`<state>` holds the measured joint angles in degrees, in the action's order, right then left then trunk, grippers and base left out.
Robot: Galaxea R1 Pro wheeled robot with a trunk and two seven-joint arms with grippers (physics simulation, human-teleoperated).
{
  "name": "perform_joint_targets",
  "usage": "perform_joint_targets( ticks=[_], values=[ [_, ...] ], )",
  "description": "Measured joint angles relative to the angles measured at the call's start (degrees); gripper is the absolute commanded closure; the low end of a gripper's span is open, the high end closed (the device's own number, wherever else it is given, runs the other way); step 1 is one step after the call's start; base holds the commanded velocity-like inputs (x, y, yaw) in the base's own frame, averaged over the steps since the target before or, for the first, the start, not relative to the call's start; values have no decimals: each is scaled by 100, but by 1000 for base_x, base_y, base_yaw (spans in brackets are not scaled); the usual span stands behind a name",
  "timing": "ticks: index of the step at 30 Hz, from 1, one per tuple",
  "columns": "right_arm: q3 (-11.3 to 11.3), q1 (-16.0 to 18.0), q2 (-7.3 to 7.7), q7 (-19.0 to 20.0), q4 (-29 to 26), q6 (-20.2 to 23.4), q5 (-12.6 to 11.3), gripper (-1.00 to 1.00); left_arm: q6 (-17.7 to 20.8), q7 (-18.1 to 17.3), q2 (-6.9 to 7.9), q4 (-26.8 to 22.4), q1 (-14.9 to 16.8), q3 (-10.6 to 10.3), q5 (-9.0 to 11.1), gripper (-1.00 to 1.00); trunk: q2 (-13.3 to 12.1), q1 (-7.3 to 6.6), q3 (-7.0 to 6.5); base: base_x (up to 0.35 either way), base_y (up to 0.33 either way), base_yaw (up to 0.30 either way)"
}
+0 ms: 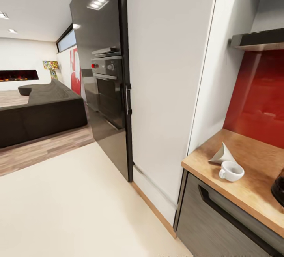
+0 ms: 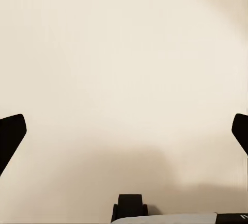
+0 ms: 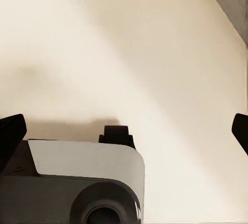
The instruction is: Set up a coffee station on the kitchen countertop: keep the coffee maker on the countertop, move the bottle of coffee from the kitchen shelf to the counter next to the coffee maker, place a paper coffee filter on top of the coffee maker, put the saucer next to the coffee maker with the coffee cup on the saucer, and place the electric kettle next to the coffee maker.
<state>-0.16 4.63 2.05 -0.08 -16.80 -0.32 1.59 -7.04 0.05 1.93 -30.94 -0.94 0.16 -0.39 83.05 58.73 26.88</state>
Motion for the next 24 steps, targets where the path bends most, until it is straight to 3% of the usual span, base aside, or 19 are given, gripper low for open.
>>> perform_joint_targets(
  ticks=[16,24],
  values=[
    [0,0,-2,0,0,0,0,-100,0,0,0,0,0,1,0,-100,0,0,0,0,0,-276],
    [0,1,-4,-4,2,0,1,-100,5,-5,0,-4,-2,-3,0,-100,0,0,0,0,157,-72]
  ],
)
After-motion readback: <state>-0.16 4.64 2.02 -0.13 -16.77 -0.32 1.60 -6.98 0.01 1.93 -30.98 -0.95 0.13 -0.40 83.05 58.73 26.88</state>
